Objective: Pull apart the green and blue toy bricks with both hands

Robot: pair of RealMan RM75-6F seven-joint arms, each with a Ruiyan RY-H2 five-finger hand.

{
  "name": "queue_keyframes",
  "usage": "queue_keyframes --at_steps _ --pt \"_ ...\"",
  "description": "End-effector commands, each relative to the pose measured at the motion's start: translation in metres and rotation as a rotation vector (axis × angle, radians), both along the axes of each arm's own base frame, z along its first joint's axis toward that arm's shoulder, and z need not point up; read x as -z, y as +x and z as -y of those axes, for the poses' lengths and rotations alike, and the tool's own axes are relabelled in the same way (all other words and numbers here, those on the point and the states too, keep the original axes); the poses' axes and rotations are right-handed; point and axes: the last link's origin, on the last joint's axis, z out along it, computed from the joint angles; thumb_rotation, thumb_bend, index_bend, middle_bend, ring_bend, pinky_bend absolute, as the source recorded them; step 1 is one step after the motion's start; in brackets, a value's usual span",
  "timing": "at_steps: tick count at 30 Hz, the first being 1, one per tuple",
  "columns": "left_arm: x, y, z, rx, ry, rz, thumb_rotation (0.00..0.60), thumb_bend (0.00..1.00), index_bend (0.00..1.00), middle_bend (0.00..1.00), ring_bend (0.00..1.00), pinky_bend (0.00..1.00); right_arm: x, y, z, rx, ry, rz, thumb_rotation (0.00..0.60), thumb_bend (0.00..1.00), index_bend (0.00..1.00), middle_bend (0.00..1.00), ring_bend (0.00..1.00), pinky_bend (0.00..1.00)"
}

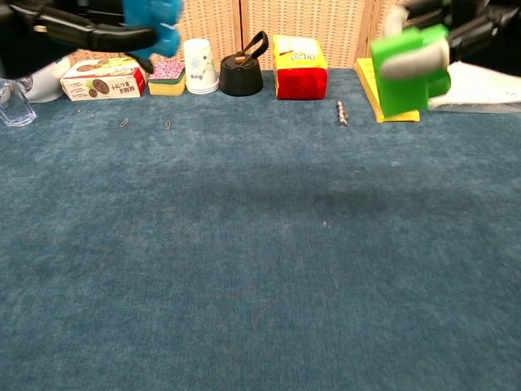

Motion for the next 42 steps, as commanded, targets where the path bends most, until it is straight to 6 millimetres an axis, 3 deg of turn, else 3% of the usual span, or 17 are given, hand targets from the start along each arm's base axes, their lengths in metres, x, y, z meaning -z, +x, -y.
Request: queue_keyframes --at_steps 1,7,15,20,24,30,38,42 --pt "-0.015 -0.017 0.009 -0.024 0.039 -0.105 0.6 0.37 0.72 0.49 0.39 0.46 0.013 -0.007 -0.003 -0.117 0.01 -0.219 0.6 0.07 0.74 0.69 0.69 0.71" --pt "-0.033 -0.04 0.028 -0.039 0.087 -0.301 0.6 0.37 0.72 0.49 0.39 0.46 0.032 -0.019 -0.008 -0.292 -0.054 -0.521 0.6 0.07 0.68 0.64 0.63 0.65" --pt "-0.046 -0.067 0.048 -0.06 0.16 -0.471 0.6 0.37 0.71 0.49 0.39 0.46 0.053 -0.038 -0.011 -0.421 -0.139 -0.845 0.6 0.06 0.56 0.53 0.5 0.5" --pt "-0.05 -0.078 0.052 -0.066 0.173 -0.549 0.6 0.37 0.71 0.49 0.39 0.46 0.058 -0.044 -0.011 -0.417 -0.147 -0.931 0.6 0.04 0.38 0.39 0.37 0.35" --pt "-0.052 -0.084 0.053 -0.06 0.207 -0.615 0.6 0.37 0.72 0.49 0.39 0.45 0.056 -0.045 -0.012 -0.409 -0.156 -0.976 0.6 0.04 0.28 0.31 0.31 0.3" --pt "-0.048 -0.085 0.047 -0.053 0.236 -0.676 0.6 0.37 0.71 0.49 0.39 0.42 0.036 -0.039 -0.013 -0.384 -0.211 -0.973 0.6 0.03 0.22 0.25 0.27 0.28" --pt "-0.032 -0.082 0.035 -0.031 0.27 -0.772 0.6 0.36 0.71 0.49 0.38 0.36 -0.013 -0.03 -0.018 -0.332 -0.324 -0.925 0.6 0.03 0.21 0.26 0.27 0.28" --pt "-0.017 -0.078 0.032 0.0 0.233 -0.818 0.6 0.33 0.56 0.44 0.27 0.31 -0.03 -0.028 -0.021 -0.304 -0.376 -0.875 0.6 0.04 0.21 0.26 0.27 0.29"
